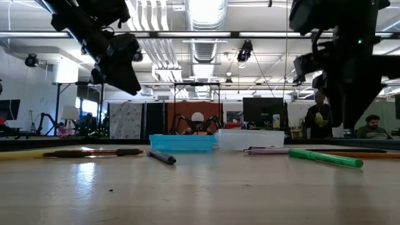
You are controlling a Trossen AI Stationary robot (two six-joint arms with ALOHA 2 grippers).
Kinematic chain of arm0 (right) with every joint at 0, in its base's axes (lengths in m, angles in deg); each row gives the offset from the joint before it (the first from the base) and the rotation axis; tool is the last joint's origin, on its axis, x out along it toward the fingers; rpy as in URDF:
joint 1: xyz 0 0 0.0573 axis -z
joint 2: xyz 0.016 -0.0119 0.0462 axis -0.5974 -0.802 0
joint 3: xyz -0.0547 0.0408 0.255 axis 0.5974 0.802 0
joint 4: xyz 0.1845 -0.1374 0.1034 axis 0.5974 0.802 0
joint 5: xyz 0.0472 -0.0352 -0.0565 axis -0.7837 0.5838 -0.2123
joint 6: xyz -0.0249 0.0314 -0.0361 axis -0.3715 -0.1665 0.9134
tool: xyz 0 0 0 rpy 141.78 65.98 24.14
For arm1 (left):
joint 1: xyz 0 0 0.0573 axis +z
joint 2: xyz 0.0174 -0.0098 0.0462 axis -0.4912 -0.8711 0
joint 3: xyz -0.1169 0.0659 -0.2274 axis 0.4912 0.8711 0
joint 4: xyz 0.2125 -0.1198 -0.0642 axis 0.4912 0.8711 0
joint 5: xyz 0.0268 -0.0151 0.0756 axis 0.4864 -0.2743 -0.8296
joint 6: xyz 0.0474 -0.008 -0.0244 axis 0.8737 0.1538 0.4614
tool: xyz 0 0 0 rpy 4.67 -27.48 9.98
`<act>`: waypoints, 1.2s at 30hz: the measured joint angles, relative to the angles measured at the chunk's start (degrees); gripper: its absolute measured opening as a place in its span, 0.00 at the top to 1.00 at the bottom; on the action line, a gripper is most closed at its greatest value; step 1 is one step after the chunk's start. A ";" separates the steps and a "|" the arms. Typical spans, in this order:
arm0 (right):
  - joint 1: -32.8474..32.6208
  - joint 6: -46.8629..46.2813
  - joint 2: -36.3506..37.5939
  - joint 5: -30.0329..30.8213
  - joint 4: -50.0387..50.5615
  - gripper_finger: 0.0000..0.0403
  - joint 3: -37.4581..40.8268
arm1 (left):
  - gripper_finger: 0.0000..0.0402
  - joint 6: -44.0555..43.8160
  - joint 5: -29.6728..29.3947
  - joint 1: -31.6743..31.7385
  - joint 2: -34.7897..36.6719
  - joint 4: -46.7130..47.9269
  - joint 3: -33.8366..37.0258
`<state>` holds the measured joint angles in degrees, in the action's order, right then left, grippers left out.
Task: Pick & place school supplies into a supply box
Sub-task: Put the black pen into the supply box
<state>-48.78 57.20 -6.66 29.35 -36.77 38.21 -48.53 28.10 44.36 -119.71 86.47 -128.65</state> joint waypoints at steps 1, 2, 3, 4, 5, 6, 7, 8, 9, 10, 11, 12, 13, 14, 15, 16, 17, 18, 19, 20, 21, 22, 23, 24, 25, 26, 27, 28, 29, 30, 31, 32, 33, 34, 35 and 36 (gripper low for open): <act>-0.02 0.47 -1.06 -0.02 -0.05 0.50 0.03 | 0.71 0.01 0.00 0.00 0.03 -0.14 0.00; -0.02 0.89 -2.18 -0.02 -0.49 0.50 0.05 | 0.71 0.01 0.00 0.00 0.05 -0.08 0.00; -0.02 1.17 -3.21 -0.02 -1.41 0.50 0.11 | 0.71 0.01 0.00 -0.02 0.10 0.01 0.00; -0.02 1.47 -4.22 -0.02 -2.06 0.50 0.19 | 0.71 0.02 0.00 -0.02 0.17 -0.04 0.00; 0.00 1.81 -5.26 0.02 -2.57 0.50 0.29 | 0.71 0.05 -0.01 -0.02 0.20 -0.09 0.00; 0.00 2.06 -6.19 0.07 -3.30 0.50 0.40 | 0.71 0.05 -0.02 -0.02 0.20 -0.05 0.00; 0.00 2.21 -7.13 0.29 -4.21 0.50 0.55 | 0.71 0.05 -0.02 -0.02 0.20 -0.03 0.00; 0.01 2.25 -8.16 0.45 -4.83 0.50 0.58 | 0.71 0.05 -0.06 -0.02 0.20 -0.03 0.00; 0.12 2.25 -8.96 0.47 -5.21 0.50 0.66 | 0.71 0.05 -0.14 -0.02 0.20 -0.04 0.00; 0.25 2.27 -9.72 0.52 -5.41 0.50 0.68 | 0.71 0.05 -0.15 -0.02 0.20 -0.03 0.00; 0.37 2.27 -10.34 0.56 -5.55 0.50 0.68 | 0.71 0.05 -0.16 -0.02 0.20 -0.01 0.00; 0.40 2.40 -10.74 0.56 -5.62 0.50 0.64 | 0.71 0.05 -0.17 -0.02 0.20 -0.02 0.00; 0.44 2.34 -10.99 0.62 -5.64 0.50 0.66 | 0.71 0.05 -0.16 -0.02 0.20 -0.03 0.00; 0.46 2.44 -11.07 0.62 -5.76 0.50 0.81 | 0.71 0.05 -0.17 -0.02 0.20 -0.03 0.00; 0.46 2.49 -11.12 0.60 -5.85 0.50 0.91 | 0.71 0.03 -0.17 -0.02 0.20 -0.01 0.00; 0.48 2.51 -11.03 0.52 -5.88 0.50 0.94 | 0.71 0.03 -0.17 -0.02 0.20 0.02 0.00; 0.48 2.62 -10.60 0.49 -5.93 0.50 1.03 | 0.71 0.03 -0.17 -0.02 0.20 -0.03 0.00; 0.48 2.75 -10.14 0.49 -6.14 0.50 1.27 | 0.71 0.01 -0.17 -0.02 0.20 0.03 0.00; 0.48 2.92 -9.65 0.47 -6.29 0.50 1.43 | 0.71 0.01 -0.17 -0.02 0.20 -0.01 0.00; 0.51 3.06 -9.19 0.42 -6.41 0.50 1.56 | 0.71 0.01 -0.17 -0.02 0.20 -0.04 0.00; 0.58 3.13 -8.66 0.42 -6.49 0.50 1.74 | 0.71 0.01 -0.17 -0.02 0.20 0.04 0.00; 0.77 3.19 -8.07 0.37 -6.56 0.50 1.96 | 0.71 0.01 -0.17 -0.02 0.20 0.00 0.00; 1.04 3.23 -7.61 -0.01 -6.68 0.50 2.20 | 0.71 0.01 -0.17 -0.02 0.20 -0.07 0.00; 1.47 3.24 -7.27 -0.85 -6.98 0.50 2.51 | 0.71 -0.02 -0.19 -0.02 0.20 -0.04 0.04; 1.96 3.25 -7.02 -1.90 -7.27 0.50 2.97 | 0.71 -0.02 -0.22 -0.02 0.20 0.00 0.09; 2.48 3.27 -6.94 -2.83 -7.37 0.50 3.41 | 0.71 -0.06 -0.27 -0.02 0.20 0.01 0.11; 3.02 3.30 -6.66 -3.88 -7.60 0.50 3.74 | 0.71 -0.09 -0.29 -0.02 0.20 -0.03 0.11; 3.58 3.50 -6.24 -4.80 -8.17 0.50 4.04 | 0.71 -0.10 -0.35 -0.02 0.20 -0.03 0.11; 4.02 3.86 -5.81 -5.38 -8.83 0.50 4.32 | 0.71 -0.13 -0.35 -0.02 0.20 -0.01 0.11; 4.52 4.24 -5.54 -5.62 -9.16 0.50 4.55 | 0.71 -0.19 -0.35 -0.02 0.20 -0.03 0.11; 4.96 4.98 -5.42 -5.74 -9.16 0.50 4.75 | 0.71 -0.57 -0.35 -0.02 0.20 -0.05 0.13; 5.45 5.83 -5.41 -5.74 -9.24 0.50 5.02 | 0.71 -0.92 -0.35 -0.02 0.20 -0.03 0.19; 5.98 6.64 -5.42 -5.73 -9.45 0.50 5.27 | 0.71 -1.07 -0.36 -0.02 0.20 0.01 0.22; 6.44 7.33 -5.45 -5.80 -9.83 0.50 5.54 | 0.71 -1.14 -0.37 -0.02 0.20 -0.03 0.24; 6.89 8.09 -5.53 -6.01 -10.16 0.50 5.76 | 0.71 -1.25 -0.35 -0.02 0.20 -0.01 0.24; 7.31 8.75 -5.57 -6.14 -10.50 0.50 6.06 | 0.71 -1.42 -0.37 -0.02 0.20 -0.03 0.24</act>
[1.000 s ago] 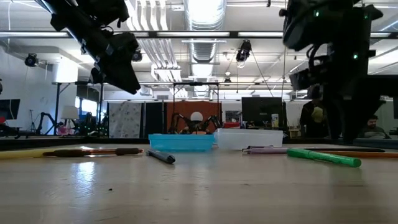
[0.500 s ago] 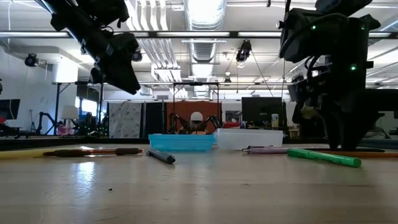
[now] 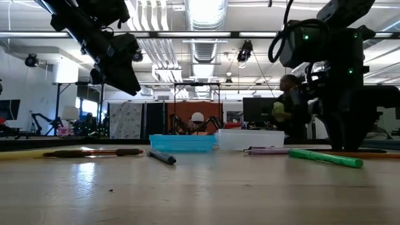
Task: Pick & place school supplies into a supply box
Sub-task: Put the black pen into the supply box
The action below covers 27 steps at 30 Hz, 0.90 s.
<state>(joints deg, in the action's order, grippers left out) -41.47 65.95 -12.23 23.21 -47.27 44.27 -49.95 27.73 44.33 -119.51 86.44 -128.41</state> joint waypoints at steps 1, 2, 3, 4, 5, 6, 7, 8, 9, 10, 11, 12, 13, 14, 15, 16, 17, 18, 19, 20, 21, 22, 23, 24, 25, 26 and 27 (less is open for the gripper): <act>0.35 0.55 -0.17 -0.12 -0.43 0.50 0.33 | 0.71 -0.10 0.00 0.00 -0.02 0.00 0.04; 0.72 0.95 -0.46 -0.36 -0.85 0.50 0.73 | 0.71 -0.19 -0.03 0.00 -0.01 0.02 0.10; 1.05 1.18 -0.61 -0.59 -1.21 0.50 1.06 | 0.71 -0.21 -0.07 0.00 -0.01 0.03 0.14; 1.34 1.39 -0.66 -0.78 -1.52 0.50 1.30 | 0.71 -0.21 -0.07 0.00 -0.02 0.01 0.19; 1.62 1.46 -0.70 -0.90 -1.89 0.50 1.54 | 0.71 -0.32 -0.11 0.00 -0.02 0.00 0.24; 1.81 1.48 -0.72 -1.18 -2.21 0.52 1.75 | 0.71 -0.61 -0.33 0.00 -0.02 0.01 0.34; 2.01 1.46 -0.72 -1.31 -2.35 0.53 1.81 | 0.71 -0.71 -0.64 -0.01 -0.02 0.03 0.42; 2.04 1.43 -0.72 -1.27 -2.35 0.56 1.83 | 0.71 -0.75 -0.81 -0.01 -0.02 0.04 0.44; 2.06 1.43 -0.74 -1.16 -2.40 0.58 1.85 | 0.71 -0.76 -0.94 0.00 -0.02 0.00 0.44; 2.06 1.43 -0.74 -1.08 -2.50 0.61 1.89 | 0.71 -0.76 -1.07 0.00 -0.02 0.00 0.44; 2.06 1.43 -0.74 -1.01 -2.60 0.64 1.93 | 0.71 -0.78 -1.25 -0.02 -0.02 0.00 0.44; 2.06 1.42 -0.74 -0.95 -2.75 0.68 2.03 | 0.71 -0.80 -1.51 -0.01 -0.02 0.01 0.44; 2.06 1.38 -0.74 -0.91 -2.92 0.71 2.15 | 0.71 -0.82 -1.72 0.00 -0.02 0.00 0.44; 2.06 1.37 -0.74 -0.86 -3.05 0.74 2.26 | 0.71 -0.83 -2.02 0.00 -0.02 -0.01 0.44; 2.06 1.37 -0.74 -0.78 -3.19 0.77 2.41 | 0.71 -0.83 -2.22 0.00 -0.02 0.00 0.44; 2.06 1.26 -0.74 -0.70 -3.34 0.80 2.58 | 0.71 -0.85 -2.35 -0.02 -0.02 0.00 0.44; 2.06 1.22 -0.74 -0.66 -3.42 0.83 2.70 | 0.71 -0.85 -2.43 0.00 -0.02 0.00 0.44; 2.06 1.22 -0.74 -0.64 -3.44 0.85 2.85 | 0.71 -0.85 -2.45 0.00 -0.02 0.00 0.44; 2.06 1.11 -0.74 -0.62 -3.48 0.87 2.94 | 0.71 -0.85 -2.43 -0.01 -0.02 0.00 0.44; 2.06 0.76 -0.74 -0.57 -3.42 0.89 2.97 | 0.71 -0.85 -2.43 -0.02 -0.02 0.00 0.44; 2.06 0.22 -0.74 -0.69 -3.36 0.91 2.97 | 0.71 -0.83 -2.43 0.00 -0.02 0.00 0.44; 2.09 -0.44 -0.74 -1.24 -3.32 0.92 2.97 | 0.71 -0.83 -2.43 -0.02 -0.02 0.00 0.44; 2.14 -1.03 -0.74 -2.18 -3.28 0.93 2.97 | 0.71 -0.84 -2.43 0.00 -0.02 0.00 0.44; 2.23 -1.78 -0.71 -3.34 -3.22 0.94 2.97 | 0.71 -0.84 -2.43 0.00 -0.02 0.00 0.44; 2.29 -2.59 -0.65 -4.36 -3.12 0.94 2.93 | 0.71 -0.83 -2.43 0.00 -0.02 0.02 0.44; 2.31 -3.71 -0.55 -5.02 -2.73 0.94 2.69 | 0.71 -0.83 -2.43 -0.01 -0.02 0.00 0.44; 2.33 -5.18 -0.09 -5.49 -2.32 0.94 2.46 | 0.71 -0.83 -2.43 0.00 -0.02 -0.02 0.44</act>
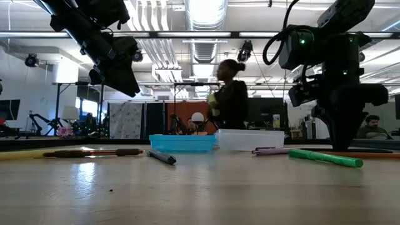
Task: Pick & place school supplies into a supply box
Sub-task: Put the black pen into the supply box
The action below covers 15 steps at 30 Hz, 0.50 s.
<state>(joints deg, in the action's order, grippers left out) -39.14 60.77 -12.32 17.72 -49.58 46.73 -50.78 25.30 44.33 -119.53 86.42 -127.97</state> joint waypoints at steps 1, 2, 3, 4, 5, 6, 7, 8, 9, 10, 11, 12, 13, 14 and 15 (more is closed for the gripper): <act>0.00 -1.21 0.37 -1.12 0.57 0.94 -0.25 | 0.71 -0.02 0.00 -0.02 0.00 0.04 0.00; 0.00 -2.16 0.96 -2.68 1.42 0.94 -0.73 | 0.71 0.00 0.00 0.00 0.00 0.02 0.00; -0.02 -3.23 1.65 -4.19 1.73 0.94 -1.18 | 0.71 0.00 0.00 -0.01 0.00 0.00 0.00; -0.09 -4.19 2.49 -7.33 2.36 0.94 -1.36 | 0.71 0.00 0.00 -0.01 0.00 0.03 0.00; -0.27 -4.83 3.52 -9.73 2.87 0.95 -1.76 | 0.71 0.00 0.00 -0.01 0.00 -0.02 0.00; -0.26 -5.73 4.77 -12.07 2.59 0.95 -2.37 | 0.71 0.03 0.00 0.00 -0.01 -0.06 0.00; -0.06 -6.85 6.27 -14.47 1.82 0.95 -2.97 | 0.71 0.16 0.00 0.00 -0.02 -0.01 0.00; 0.09 -8.42 7.88 -15.86 1.24 0.95 -3.18 | 0.71 0.18 0.02 -0.02 -0.02 -0.13 0.00; 0.22 -10.37 9.27 -16.29 1.62 0.95 -3.21 | 0.71 0.18 0.00 -0.02 -0.02 -0.26 0.00; 0.26 -12.79 10.78 -15.87 2.10 0.95 -3.25 | 0.71 0.20 0.02 -0.02 -0.02 -0.18 0.00; 0.38 -15.40 12.44 -14.86 1.84 0.95 -3.31 | 0.71 0.20 0.02 -0.01 -0.02 -0.19 0.00; 0.78 -18.40 14.17 -13.40 1.28 0.95 -3.46 | 0.71 0.20 0.02 0.00 -0.02 -0.22 0.00; 1.44 -21.82 16.05 -11.60 0.49 0.95 -3.53 | 0.71 0.20 0.01 0.00 -0.02 -0.23 0.00; 2.43 -25.55 17.71 -9.11 -0.61 0.95 -3.46 | 0.71 0.22 0.00 -0.02 -0.02 -0.33 0.00; 3.56 -29.49 18.87 -6.20 -2.46 0.95 -3.11 | 0.71 0.22 -0.01 -0.01 -0.02 -0.40 0.00</act>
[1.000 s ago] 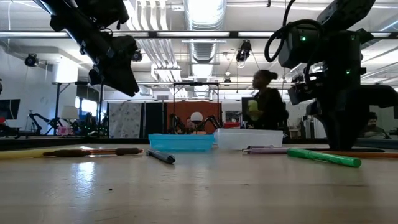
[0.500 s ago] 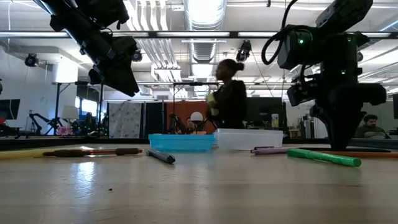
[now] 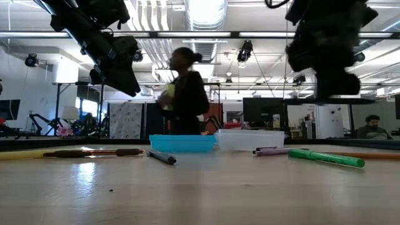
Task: Pick & place school supplies into a supply box
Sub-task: Put the black pen into the supply box, then put the yellow pen into the supply box
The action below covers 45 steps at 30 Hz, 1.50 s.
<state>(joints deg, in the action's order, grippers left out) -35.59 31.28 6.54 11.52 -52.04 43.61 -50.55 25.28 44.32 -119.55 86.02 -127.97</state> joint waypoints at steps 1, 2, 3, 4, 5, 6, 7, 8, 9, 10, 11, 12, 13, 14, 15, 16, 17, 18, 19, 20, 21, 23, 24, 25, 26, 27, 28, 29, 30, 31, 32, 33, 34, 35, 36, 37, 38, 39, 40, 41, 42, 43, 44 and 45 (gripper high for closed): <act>1.25 -3.63 0.89 2.75 -2.06 0.95 0.34 | 0.71 0.00 -0.01 -0.01 0.00 -0.06 0.00; 2.45 -7.04 1.56 5.00 -4.66 0.95 0.81 | 0.71 0.07 -0.05 -0.01 0.00 -0.22 0.00; 3.61 -9.96 2.00 6.70 -7.61 0.95 1.12 | 0.71 0.34 -0.07 0.01 0.00 -0.26 0.00; 4.88 -12.05 2.23 7.84 -11.07 0.95 1.33 | 0.71 0.73 -0.12 0.01 0.00 -0.33 0.00; 6.05 -13.44 1.99 8.80 -14.43 0.95 1.60 | 0.71 1.14 -0.09 0.01 0.00 -0.59 0.00; 7.14 -14.46 1.06 9.92 -17.16 0.95 1.77 | 0.71 1.28 -0.12 0.01 0.00 -0.68 0.00; 8.27 -15.19 -0.15 10.48 -19.26 0.95 1.87 | 0.71 1.32 -0.12 -0.01 0.00 -0.65 0.00; 9.25 -15.53 -1.79 10.85 -21.19 0.95 1.94 | 0.71 1.36 -0.12 0.00 0.00 -0.66 0.00; 9.92 -15.64 -3.59 10.78 -23.30 0.95 1.96 | 0.71 1.39 -0.10 0.00 0.00 -0.62 0.00; 10.37 -15.67 -5.24 10.55 -25.58 0.94 1.96 | 0.71 1.40 -0.12 -0.01 0.00 -0.66 0.00; 10.65 -15.93 -7.01 10.43 -27.37 0.92 1.95 | 0.71 1.39 -0.09 -0.01 0.00 -0.67 0.00; 10.75 -16.74 -8.74 10.65 -28.64 0.91 1.94 | 0.71 1.37 -0.09 -0.03 0.00 -0.56 0.00; 10.88 -17.71 -10.38 11.00 -29.56 0.89 1.94 | 0.71 1.32 -0.04 -0.05 0.00 -0.52 0.02; 11.02 -18.36 -12.06 11.48 -30.44 0.86 1.96 | 0.71 1.24 0.06 -0.11 0.00 -0.22 0.02; 11.14 -18.52 -13.44 11.80 -31.28 0.84 1.95 | 0.71 1.18 0.20 -0.22 0.00 0.51 0.02; 11.18 -18.67 -14.41 12.03 -31.22 0.81 1.78 | 0.71 1.02 0.35 -0.37 0.00 1.21 0.02; 11.16 -18.75 -15.34 12.31 -30.66 0.77 1.36 | 0.71 0.89 0.39 -0.51 0.00 1.96 0.02; 11.11 -18.85 -16.05 12.35 -30.44 0.74 0.87 | 0.71 0.64 0.42 -0.73 0.00 3.07 0.02; 11.07 -19.19 -16.59 12.33 -30.38 0.71 0.68 | 0.71 0.40 0.45 -0.95 0.00 4.24 0.04; 11.03 -19.38 -17.03 12.33 -30.00 0.67 0.62 | 0.71 -0.01 0.43 -1.26 0.00 5.30 0.04; 11.05 -19.46 -17.19 12.34 -29.79 0.64 0.49 | 0.71 -0.25 0.43 -1.57 0.00 6.46 0.04; 11.13 -17.85 -17.01 12.82 -30.24 0.57 0.05 | 0.71 -0.53 0.46 -2.39 0.00 9.01 0.04; 11.13 -16.32 -16.45 13.06 -30.35 0.55 -0.11 | 0.71 -0.53 0.48 -2.93 0.00 10.33 0.04; 11.11 -14.42 -15.89 13.59 -30.27 0.52 -0.30 | 0.71 -0.53 0.52 -3.61 0.00 11.83 0.04; 11.07 -12.28 -15.13 13.82 -30.02 0.50 -0.62 | 0.71 -0.53 0.63 -4.42 0.00 13.58 0.04; 11.07 -9.91 -14.27 13.84 -29.65 0.48 -0.94 | 0.71 -0.49 1.28 -5.18 0.00 15.26 0.06; 11.05 -7.25 -13.55 13.86 -29.04 0.47 -1.40 | 0.71 -0.38 1.85 -6.06 0.00 16.69 0.11; 11.06 -4.41 -12.65 13.87 -28.15 0.46 -2.05 | 0.71 -0.31 2.55 -7.03 0.00 17.72 0.31; 11.07 -1.62 -11.78 14.05 -26.63 0.45 -2.70 | 0.71 -0.31 3.19 -8.15 0.00 18.52 0.62; 11.07 1.12 -11.06 14.47 -24.54 0.45 -3.39 | 0.71 -0.41 3.75 -9.43 0.00 19.15 1.10; 11.07 3.39 -10.41 14.95 -22.15 0.45 -4.24 | 0.71 -0.55 4.01 -10.75 0.04 19.63 1.68; 11.07 5.23 -9.89 15.48 -19.46 0.45 -5.20 | 0.71 -1.08 4.04 -12.16 0.04 20.00 2.36; 11.07 6.74 -9.56 15.77 -16.58 0.45 -6.20 | 0.71 -2.47 4.07 -13.73 0.09 20.47 3.12; 11.07 7.94 -9.20 15.81 -13.57 0.45 -7.20 | 0.71 -4.46 4.21 -15.24 0.13 21.18 3.84; 11.07 8.98 -9.07 16.14 -10.77 0.45 -8.15 | 0.71 -6.96 4.57 -16.75 0.11 21.99 4.53; 11.07 9.94 -8.96 16.79 -8.50 0.45 -9.09 | 0.71 -9.91 5.50 -18.36 0.11 23.00 5.13; 11.07 10.96 -8.85 17.26 -6.58 0.45 -9.92 | 0.71 -12.80 6.53 -20.08 0.13 23.75 5.74; 11.07 11.94 -8.78 17.80 -5.23 0.44 -10.61 | 0.71 -15.56 7.64 -21.81 0.13 24.25 6.31; 11.07 12.72 -8.78 18.44 -4.31 0.44 -11.27 | 0.71 -18.15 8.50 -23.72 0.13 24.27 6.91; 11.07 13.33 -8.78 18.69 -3.96 0.44 -11.79 | 0.71 -20.69 9.12 -25.78 0.13 24.08 7.44; 11.07 13.83 -8.78 18.75 -3.83 0.44 -12.14 | 0.71 -23.16 9.46 -27.88 0.13 23.64 7.87; 11.07 14.46 -8.78 18.79 -3.82 0.44 -12.39 | 0.71 -25.33 9.55 -29.98 0.12 23.16 8.16; 11.07 15.03 -8.78 18.93 -3.83 0.44 -12.66 | 0.71 -27.41 9.60 -32.04 0.08 22.49 8.35; 11.07 15.62 -8.78 19.41 -3.83 0.44 -12.91 | 0.71 -29.40 9.64 -33.89 0.04 21.74 8.42</act>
<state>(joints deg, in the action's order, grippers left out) -24.52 46.89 -2.24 30.93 -55.88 30.70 -79.95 34.92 10.43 -119.51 107.76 -119.55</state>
